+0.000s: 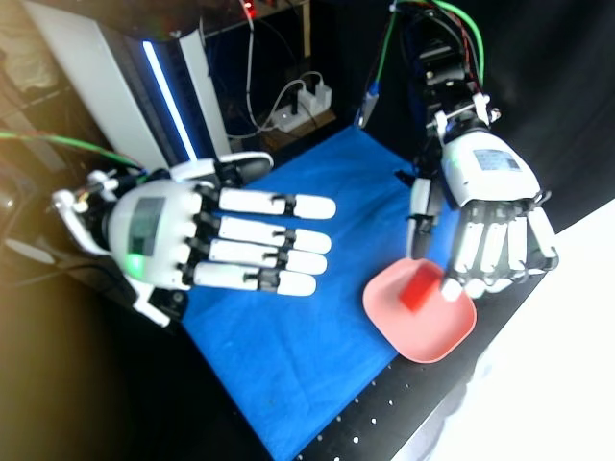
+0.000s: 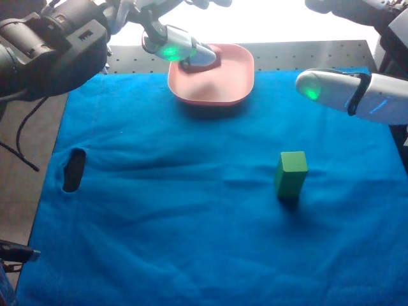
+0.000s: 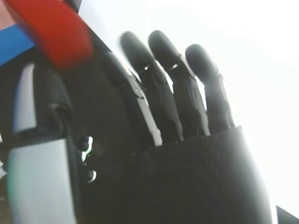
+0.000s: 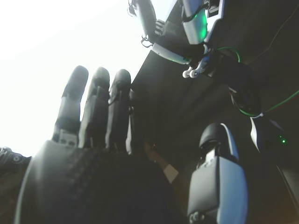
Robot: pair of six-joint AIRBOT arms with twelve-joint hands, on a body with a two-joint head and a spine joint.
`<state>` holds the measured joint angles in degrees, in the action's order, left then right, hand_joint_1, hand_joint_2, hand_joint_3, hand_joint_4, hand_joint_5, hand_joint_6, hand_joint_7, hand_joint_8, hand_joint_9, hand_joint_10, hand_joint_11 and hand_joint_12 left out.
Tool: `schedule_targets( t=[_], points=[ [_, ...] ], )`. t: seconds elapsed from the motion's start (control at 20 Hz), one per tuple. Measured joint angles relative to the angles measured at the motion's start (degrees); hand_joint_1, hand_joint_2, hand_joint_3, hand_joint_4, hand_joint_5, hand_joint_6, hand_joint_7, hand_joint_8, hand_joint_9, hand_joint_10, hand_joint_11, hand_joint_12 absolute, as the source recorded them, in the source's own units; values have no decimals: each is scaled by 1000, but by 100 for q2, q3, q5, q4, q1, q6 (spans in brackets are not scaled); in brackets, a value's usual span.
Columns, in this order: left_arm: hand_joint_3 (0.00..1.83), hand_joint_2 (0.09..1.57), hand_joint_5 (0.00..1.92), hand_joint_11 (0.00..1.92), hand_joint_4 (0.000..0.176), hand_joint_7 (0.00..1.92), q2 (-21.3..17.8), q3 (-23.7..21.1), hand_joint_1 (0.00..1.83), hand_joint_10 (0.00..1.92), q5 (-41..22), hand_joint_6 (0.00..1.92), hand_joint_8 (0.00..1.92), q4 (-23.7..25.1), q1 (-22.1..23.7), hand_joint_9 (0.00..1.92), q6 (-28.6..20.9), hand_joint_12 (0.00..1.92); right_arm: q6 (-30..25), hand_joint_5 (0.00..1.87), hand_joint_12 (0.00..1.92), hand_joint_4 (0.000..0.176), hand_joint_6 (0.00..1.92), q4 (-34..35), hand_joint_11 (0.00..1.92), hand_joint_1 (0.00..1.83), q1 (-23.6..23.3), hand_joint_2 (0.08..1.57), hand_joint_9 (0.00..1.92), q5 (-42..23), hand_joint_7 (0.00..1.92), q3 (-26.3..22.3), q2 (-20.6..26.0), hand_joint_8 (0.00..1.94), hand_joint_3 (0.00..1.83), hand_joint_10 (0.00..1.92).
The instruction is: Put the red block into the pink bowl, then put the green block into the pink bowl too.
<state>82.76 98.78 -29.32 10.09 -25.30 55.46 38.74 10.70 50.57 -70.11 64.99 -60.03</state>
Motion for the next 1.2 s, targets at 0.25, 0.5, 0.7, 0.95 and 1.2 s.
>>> schedule_targets(
  t=[0.25, 0.5, 0.7, 0.95, 1.2],
  points=[
    [12, 924, 360, 0, 174, 587, 0, 0, 689, 408, -2, 0, 0, 0, 0, 503, 0, 1510, 0, 251, 686, 54, 2, 11, 0, 283, 0, 942, 351, 11, 475, 0, -4, 7, 0, 0],
    [0, 902, 556, 9, 76, 791, -164, -240, 823, 291, -52, 14, 20, -48, -17, 680, -2, 1489, -7, 245, 741, 24, 0, 7, 11, 315, 0, 959, 413, 11, 438, -2, -4, 0, 0, 6],
    [0, 869, 596, 117, 11, 838, -643, -546, 910, 309, -225, 14, 22, -240, -24, 759, -2, 1409, -17, 213, 718, 0, 0, 15, 0, 435, 0, 976, 402, 72, 442, -9, -4, 4, 1, 2],
    [2, 914, 617, 178, 30, 882, -1086, -807, 907, 324, -433, 1, 8, -511, -37, 771, 2, 1346, -22, 244, 712, 0, 3, -9, 0, 616, 0, 883, 460, 352, 435, -79, -4, 1, 0, 12],
    [0, 912, 632, 64, 42, 908, -1209, -1019, 877, 527, -704, 1, 9, -564, -234, 640, 0, 1581, -22, 262, 654, 0, 0, 46, 0, 574, 308, 815, 481, 634, 546, -247, 142, 14, 0, 6]
  ],
)
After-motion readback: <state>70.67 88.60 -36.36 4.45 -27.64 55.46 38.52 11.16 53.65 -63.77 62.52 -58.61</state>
